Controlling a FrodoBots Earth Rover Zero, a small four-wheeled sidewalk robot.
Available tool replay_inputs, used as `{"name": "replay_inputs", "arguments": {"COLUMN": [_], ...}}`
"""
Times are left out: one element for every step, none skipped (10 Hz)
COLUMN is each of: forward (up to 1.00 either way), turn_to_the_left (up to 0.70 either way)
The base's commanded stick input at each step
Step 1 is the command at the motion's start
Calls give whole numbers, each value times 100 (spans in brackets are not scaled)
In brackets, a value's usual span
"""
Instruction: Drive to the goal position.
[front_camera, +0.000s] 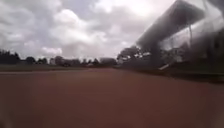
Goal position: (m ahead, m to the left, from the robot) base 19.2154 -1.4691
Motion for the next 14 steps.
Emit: {"name": "replay_inputs", "arguments": {"forward": [70,70,70,70,70,70,70,70,70,70,70,70,70,70], "turn_to_the_left": [0,0,0,0,0,0,0,0,0,0,0,0,0,0]}}
